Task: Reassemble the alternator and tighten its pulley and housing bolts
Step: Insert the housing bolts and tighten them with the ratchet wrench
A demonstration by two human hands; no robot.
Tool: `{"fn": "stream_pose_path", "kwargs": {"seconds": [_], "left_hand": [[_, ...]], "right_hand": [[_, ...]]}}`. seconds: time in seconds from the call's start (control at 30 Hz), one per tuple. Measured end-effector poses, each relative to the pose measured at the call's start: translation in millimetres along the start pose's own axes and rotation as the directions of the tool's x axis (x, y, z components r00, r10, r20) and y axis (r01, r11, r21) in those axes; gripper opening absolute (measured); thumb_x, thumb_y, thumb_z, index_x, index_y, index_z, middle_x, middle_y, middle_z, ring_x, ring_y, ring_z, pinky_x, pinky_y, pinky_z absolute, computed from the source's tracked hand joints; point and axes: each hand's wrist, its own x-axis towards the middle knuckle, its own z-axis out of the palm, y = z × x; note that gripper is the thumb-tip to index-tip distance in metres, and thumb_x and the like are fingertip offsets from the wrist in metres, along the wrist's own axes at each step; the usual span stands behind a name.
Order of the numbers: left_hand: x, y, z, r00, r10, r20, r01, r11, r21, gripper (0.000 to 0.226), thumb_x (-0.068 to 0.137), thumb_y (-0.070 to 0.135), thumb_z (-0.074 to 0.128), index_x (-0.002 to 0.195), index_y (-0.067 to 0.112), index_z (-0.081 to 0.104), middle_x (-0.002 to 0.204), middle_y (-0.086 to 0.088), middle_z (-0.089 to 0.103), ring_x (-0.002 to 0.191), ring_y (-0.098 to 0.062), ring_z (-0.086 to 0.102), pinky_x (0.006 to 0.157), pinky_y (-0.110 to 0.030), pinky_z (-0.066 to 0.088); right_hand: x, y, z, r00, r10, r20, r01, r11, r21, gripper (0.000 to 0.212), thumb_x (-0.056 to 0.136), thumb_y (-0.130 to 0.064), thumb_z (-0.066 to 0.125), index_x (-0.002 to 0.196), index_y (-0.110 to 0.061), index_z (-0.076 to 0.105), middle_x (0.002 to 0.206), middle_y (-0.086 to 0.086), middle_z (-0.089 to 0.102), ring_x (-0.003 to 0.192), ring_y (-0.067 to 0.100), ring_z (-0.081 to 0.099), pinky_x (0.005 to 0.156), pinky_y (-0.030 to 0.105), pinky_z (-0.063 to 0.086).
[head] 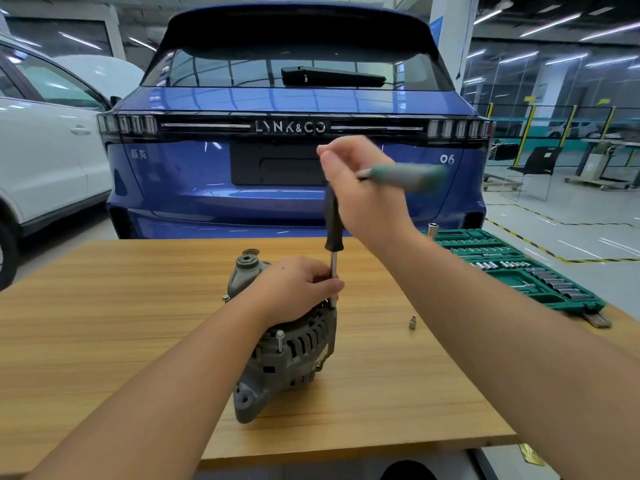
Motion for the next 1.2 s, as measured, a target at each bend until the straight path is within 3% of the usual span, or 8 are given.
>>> {"fn": "stream_pose_path", "kwargs": {"seconds": [0.1,0.47,0.67,0.8,0.9,0.97,1.13,1.2], "left_hand": [[-1,1,0,1.0,0.013,0.013,-0.013,1.0,-0.008,0.025,0.101,0.055,0.055,0.086,0.04,0.069,0.084,0.009,0.072,0.077,-0.009,0.068,0.072,-0.036,0.059],[-3,6,-2,1.0,0.011,0.013,-0.01,1.0,-0.013,0.022,0.101,0.053,0.057,0.091,0.038,0.069,0.085,0.009,0.072,0.079,-0.009,0.068,0.073,-0.034,0.059],[-2,4,-1,1.0,0.01,0.015,-0.01,1.0,-0.015,0.024,0.1,0.054,0.057,0.09,0.038,0.071,0.079,0.007,0.072,0.075,-0.014,0.069,0.071,-0.037,0.059],[-2,3,-1,1.0,0.008,0.026,-0.008,1.0,-0.003,0.024,0.1,0.057,0.055,0.091,0.04,0.07,0.082,0.009,0.072,0.076,-0.011,0.069,0.072,-0.036,0.06],[-2,4,-2,0.999,0.016,0.036,-0.016,1.0,0.006,0.024,0.1,0.057,0.054,0.091,0.04,0.069,0.085,0.009,0.071,0.078,-0.01,0.068,0.073,-0.036,0.061],[-2,4,-2,0.999,0.017,0.032,-0.017,1.0,-0.009,0.026,0.1,0.057,0.055,0.089,0.039,0.07,0.084,0.008,0.072,0.079,-0.012,0.069,0.076,-0.04,0.061],[-1,2,-1,1.0,0.015,0.022,-0.015,1.0,-0.007,0.024,0.1,0.056,0.055,0.088,0.039,0.068,0.083,0.009,0.071,0.078,-0.009,0.068,0.076,-0.039,0.061],[0,2,-1,1.0,0.01,0.016,-0.01,1.0,0.005,0.024,0.101,0.055,0.053,0.089,0.04,0.067,0.083,0.01,0.071,0.078,-0.008,0.067,0.074,-0.036,0.06]], "right_hand": [[-5,3,1,0.894,-0.395,0.213,0.448,0.774,-0.446,0.015,0.097,-0.005,0.057,0.102,-0.002,0.071,0.093,0.009,0.07,0.08,0.029,0.06,0.067,0.038,0.048],[0,-10,-5,0.911,-0.181,0.371,0.352,0.811,-0.467,0.035,0.105,-0.038,0.044,0.113,-0.013,0.067,0.097,-0.002,0.061,0.085,0.019,0.054,0.071,0.038,0.046],[21,-22,-11,0.874,-0.047,0.483,0.377,0.693,-0.614,0.043,0.105,-0.046,0.04,0.075,-0.018,0.055,0.068,-0.003,0.05,0.067,0.021,0.048,0.056,0.034,0.032],[40,-36,-9,0.839,0.236,0.49,0.236,0.655,-0.718,0.039,0.103,-0.033,0.043,0.07,-0.014,0.051,0.067,0.007,0.056,0.061,0.025,0.048,0.051,0.031,0.034],[47,-43,-15,0.692,0.576,0.436,-0.418,0.811,-0.408,0.019,0.1,-0.019,0.049,0.097,-0.005,0.062,0.082,0.012,0.076,0.074,0.025,0.075,0.067,0.036,0.058],[43,-42,-21,0.502,0.677,0.538,-0.798,0.602,-0.013,0.016,0.1,-0.02,0.049,0.107,-0.009,0.058,0.088,0.009,0.078,0.082,0.025,0.077,0.08,0.045,0.055],[16,-16,-6,0.608,0.672,0.423,-0.726,0.254,0.64,0.015,0.1,-0.018,0.054,0.104,-0.011,0.067,0.09,-0.001,0.078,0.083,0.015,0.075,0.082,0.036,0.054],[9,-9,1,0.746,0.622,0.237,-0.563,0.401,0.722,0.008,0.1,-0.018,0.059,0.093,-0.018,0.062,0.091,0.001,0.073,0.084,0.018,0.07,0.077,0.035,0.053]]}}
